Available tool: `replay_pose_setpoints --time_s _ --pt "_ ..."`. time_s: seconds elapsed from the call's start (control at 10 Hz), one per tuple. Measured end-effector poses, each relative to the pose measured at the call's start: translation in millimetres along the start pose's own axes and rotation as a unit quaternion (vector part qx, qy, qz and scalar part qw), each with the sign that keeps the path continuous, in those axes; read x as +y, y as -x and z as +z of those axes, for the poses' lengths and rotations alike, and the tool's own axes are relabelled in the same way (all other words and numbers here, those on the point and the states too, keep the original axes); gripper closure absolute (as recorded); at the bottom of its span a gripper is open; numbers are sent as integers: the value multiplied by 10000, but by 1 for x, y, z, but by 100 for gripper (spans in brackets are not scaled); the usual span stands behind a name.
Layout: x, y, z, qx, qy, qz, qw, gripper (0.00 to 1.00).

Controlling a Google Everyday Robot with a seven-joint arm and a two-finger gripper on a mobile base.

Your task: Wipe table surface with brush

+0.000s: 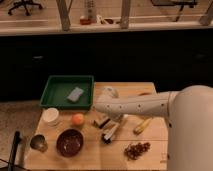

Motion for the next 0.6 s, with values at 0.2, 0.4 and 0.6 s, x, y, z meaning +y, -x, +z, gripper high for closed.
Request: replay_pose_setpoints --time_s 0.2,0.4,0.6 --pt "-1 17 -7 -126 -110 -191 9997 100" --pt "9 22 -5 -222 -69 -223 9995 100" --pt "22 20 0 -291 63 -158 9994 100"
